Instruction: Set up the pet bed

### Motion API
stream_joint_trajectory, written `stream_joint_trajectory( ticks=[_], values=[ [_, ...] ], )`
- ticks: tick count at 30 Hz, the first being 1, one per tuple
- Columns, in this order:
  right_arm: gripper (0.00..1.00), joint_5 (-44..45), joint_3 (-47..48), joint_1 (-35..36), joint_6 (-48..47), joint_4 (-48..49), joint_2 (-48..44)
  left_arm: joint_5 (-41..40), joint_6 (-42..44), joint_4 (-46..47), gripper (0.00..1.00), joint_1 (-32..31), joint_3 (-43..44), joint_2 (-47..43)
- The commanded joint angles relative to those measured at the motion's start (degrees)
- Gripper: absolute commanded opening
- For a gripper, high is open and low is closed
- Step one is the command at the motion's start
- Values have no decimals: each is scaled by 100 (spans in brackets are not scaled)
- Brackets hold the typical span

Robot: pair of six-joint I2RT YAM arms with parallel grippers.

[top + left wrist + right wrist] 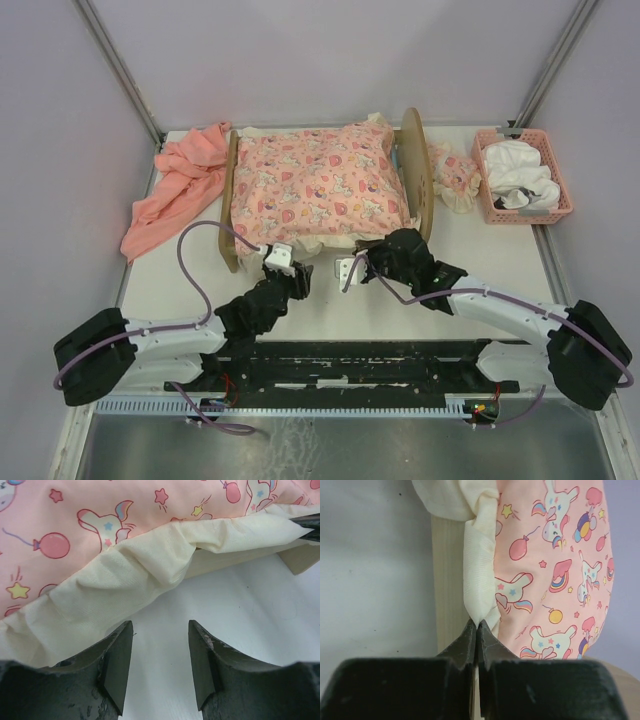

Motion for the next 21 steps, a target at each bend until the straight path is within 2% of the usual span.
stream_joint_trajectory(
  ticks=[1,6,11,15,18,21],
  values=[
    [2,-468,67,-1,772,-107,-401,-182,-13,690,56,1,410,517],
    [2,-643,160,-1,977,-348,-469,-430,-87,984,56,5,632,1063],
    [2,-821,232,-1,1120,-523,-444,-1062,-241,1061,56,4,827,1441],
    [2,-915,199,4,1238,-454,-459,-1373,-314,997,51,2,984,1642],
    [2,-914,181,3,1288,-431,-469,-1400,-302,1009,35,2,1010,1705],
    [2,-835,179,-1,1364,-407,-467,-1345,-236,1018,9,2,924,1630]
  ],
)
